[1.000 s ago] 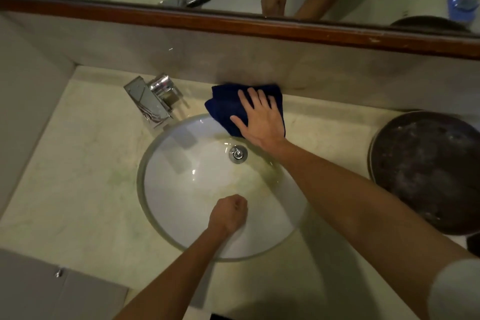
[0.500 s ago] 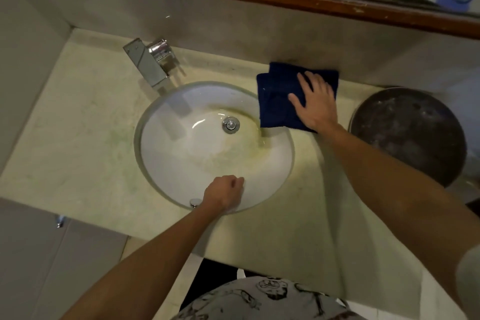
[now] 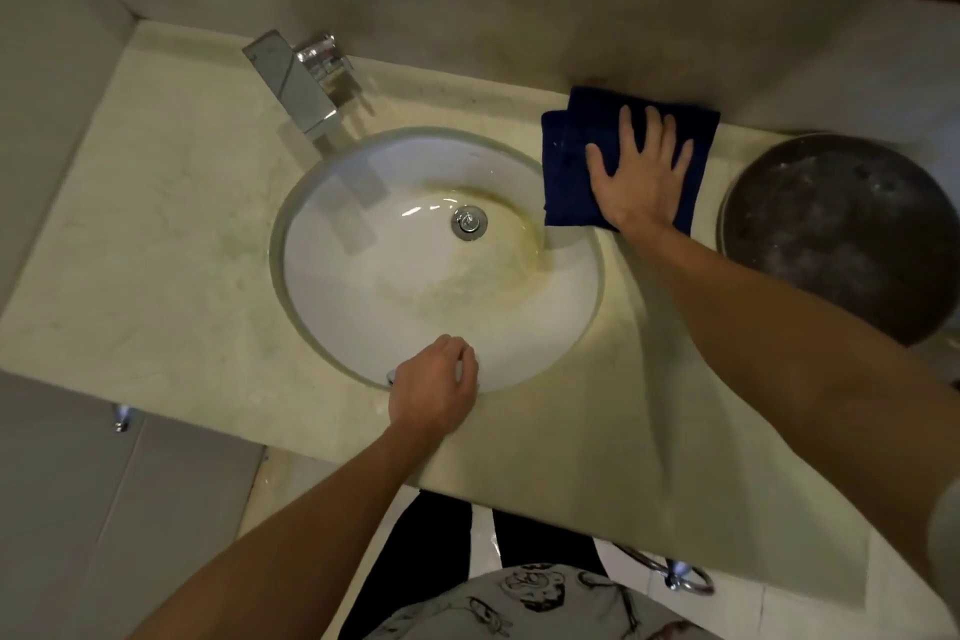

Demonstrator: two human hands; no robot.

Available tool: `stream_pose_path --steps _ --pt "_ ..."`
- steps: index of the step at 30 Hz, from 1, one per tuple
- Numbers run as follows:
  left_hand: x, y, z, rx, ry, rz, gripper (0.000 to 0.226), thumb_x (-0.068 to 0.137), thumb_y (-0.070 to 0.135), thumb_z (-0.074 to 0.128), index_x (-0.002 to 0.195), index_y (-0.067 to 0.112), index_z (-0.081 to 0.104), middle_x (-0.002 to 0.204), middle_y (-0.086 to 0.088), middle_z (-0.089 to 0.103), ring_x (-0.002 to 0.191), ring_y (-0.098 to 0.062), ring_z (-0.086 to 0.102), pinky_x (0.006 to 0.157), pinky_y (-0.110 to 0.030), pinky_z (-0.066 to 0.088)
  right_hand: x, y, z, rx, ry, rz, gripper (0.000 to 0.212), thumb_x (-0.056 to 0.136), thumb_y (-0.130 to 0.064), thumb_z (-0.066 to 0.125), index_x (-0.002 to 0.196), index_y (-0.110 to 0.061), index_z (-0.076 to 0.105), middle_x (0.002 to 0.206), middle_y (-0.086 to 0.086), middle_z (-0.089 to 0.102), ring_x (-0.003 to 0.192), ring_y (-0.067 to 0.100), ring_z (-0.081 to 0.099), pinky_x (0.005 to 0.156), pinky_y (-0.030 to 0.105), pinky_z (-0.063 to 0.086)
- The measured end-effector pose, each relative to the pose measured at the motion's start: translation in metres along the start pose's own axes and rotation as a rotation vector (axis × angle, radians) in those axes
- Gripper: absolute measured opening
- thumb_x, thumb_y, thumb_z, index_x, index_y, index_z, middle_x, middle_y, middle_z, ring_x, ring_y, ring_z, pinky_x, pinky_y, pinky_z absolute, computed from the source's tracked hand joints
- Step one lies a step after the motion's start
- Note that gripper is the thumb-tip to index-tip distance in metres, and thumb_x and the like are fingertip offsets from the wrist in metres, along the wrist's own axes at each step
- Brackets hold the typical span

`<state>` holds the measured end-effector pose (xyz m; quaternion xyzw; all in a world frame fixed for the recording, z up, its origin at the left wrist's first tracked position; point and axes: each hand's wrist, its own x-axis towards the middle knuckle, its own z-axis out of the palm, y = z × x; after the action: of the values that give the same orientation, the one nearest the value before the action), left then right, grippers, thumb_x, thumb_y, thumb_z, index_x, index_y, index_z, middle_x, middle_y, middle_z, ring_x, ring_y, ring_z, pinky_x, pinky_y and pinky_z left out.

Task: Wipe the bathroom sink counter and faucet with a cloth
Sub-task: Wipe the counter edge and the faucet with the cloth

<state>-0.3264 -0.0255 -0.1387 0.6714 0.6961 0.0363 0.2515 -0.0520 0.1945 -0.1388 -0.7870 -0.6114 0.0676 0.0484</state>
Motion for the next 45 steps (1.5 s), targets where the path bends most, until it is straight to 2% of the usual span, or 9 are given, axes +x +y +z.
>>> stream_pose_path --steps 6,15,18,20,25,32,38,42,45 --pt "-0.001 0.001 -0.001 -0.015 0.033 0.035 0.030 0.103 0.030 0.039 0.082 0.019 0.057 0.081 0.003 0.059 0.063 -0.022 0.057 0.069 -0.039 0.051 -0.054 0.005 0.000 -0.010 -0.044 0.071 0.075 0.101 -0.066 0.013 0.165 -0.026 0.009 0.172 0.005 0.004 0.158 0.028 0.002 0.127 0.052 0.001" --pt "-0.005 0.001 -0.007 -0.048 0.047 0.073 0.033 0.103 0.028 0.037 0.082 0.014 0.058 0.083 -0.003 0.061 0.071 -0.026 0.058 0.071 -0.039 0.047 -0.179 0.013 0.007 -0.043 -0.026 0.174 0.074 0.101 -0.062 0.019 0.164 -0.025 0.012 0.172 0.006 0.009 0.157 0.029 0.011 0.127 0.052 0.007" --pt "-0.006 -0.001 -0.006 -0.060 0.046 0.065 0.036 0.103 0.029 0.036 0.081 0.012 0.059 0.080 -0.004 0.061 0.070 -0.027 0.058 0.073 -0.043 0.051 -0.217 0.023 0.005 -0.022 -0.005 0.206 0.072 0.102 -0.062 0.020 0.164 -0.025 0.016 0.171 0.006 0.013 0.157 0.028 0.014 0.127 0.051 0.009" --pt "-0.007 -0.001 -0.006 -0.062 0.045 0.060 0.036 0.102 0.030 0.036 0.081 0.012 0.059 0.079 -0.004 0.061 0.070 -0.028 0.059 0.073 -0.044 0.051 -0.239 0.038 0.003 -0.010 -0.011 0.216 0.071 0.102 -0.061 0.021 0.164 -0.025 0.017 0.171 0.005 0.014 0.157 0.027 0.014 0.127 0.050 0.009" --pt "-0.006 0.002 -0.010 -0.047 0.019 0.022 0.026 0.096 0.028 0.044 0.083 0.015 0.062 0.079 -0.001 0.062 0.070 -0.027 0.057 0.068 -0.035 0.044 -0.295 0.106 -0.009 -0.001 -0.032 0.294 0.071 0.104 -0.063 0.021 0.164 -0.027 0.012 0.172 0.002 0.007 0.158 0.024 0.006 0.128 0.049 0.006" --pt "-0.006 0.003 -0.008 -0.071 0.006 -0.020 0.025 0.091 0.028 0.044 0.080 0.015 0.062 0.071 -0.003 0.064 0.067 -0.029 0.059 0.070 -0.038 0.053 -0.306 0.188 -0.030 0.012 -0.058 0.406 0.076 0.100 -0.070 0.015 0.164 -0.028 0.010 0.172 0.002 0.006 0.158 0.025 0.004 0.127 0.051 0.004" --pt "-0.006 0.005 -0.009 -0.060 -0.005 -0.001 0.026 0.091 0.027 0.044 0.080 0.012 0.063 0.071 -0.004 0.063 0.068 -0.032 0.058 0.068 -0.039 0.052 -0.327 0.173 -0.022 0.021 -0.026 0.493 0.074 0.102 -0.068 0.016 0.164 -0.028 0.009 0.172 0.003 0.007 0.158 0.026 0.003 0.127 0.051 0.004" --pt "-0.009 0.007 -0.010 -0.054 0.000 -0.004 0.027 0.091 0.026 0.044 0.078 0.011 0.062 0.070 -0.005 0.062 0.066 -0.032 0.058 0.068 -0.040 0.053 -0.371 0.138 -0.013 0.010 -0.018 0.556 0.072 0.103 -0.065 0.016 0.164 -0.028 0.007 0.172 0.004 0.007 0.158 0.026 0.003 0.127 0.052 0.006" --pt "-0.008 0.007 -0.010 -0.051 -0.006 -0.008 0.028 0.092 0.025 0.043 0.078 0.010 0.061 0.070 -0.006 0.062 0.065 -0.031 0.057 0.066 -0.039 0.050 -0.395 0.097 -0.001 -0.019 0.008 0.604 0.072 0.104 -0.063 0.017 0.164 -0.024 0.013 0.171 0.007 0.013 0.157 0.031 0.010 0.126 0.055 0.012"
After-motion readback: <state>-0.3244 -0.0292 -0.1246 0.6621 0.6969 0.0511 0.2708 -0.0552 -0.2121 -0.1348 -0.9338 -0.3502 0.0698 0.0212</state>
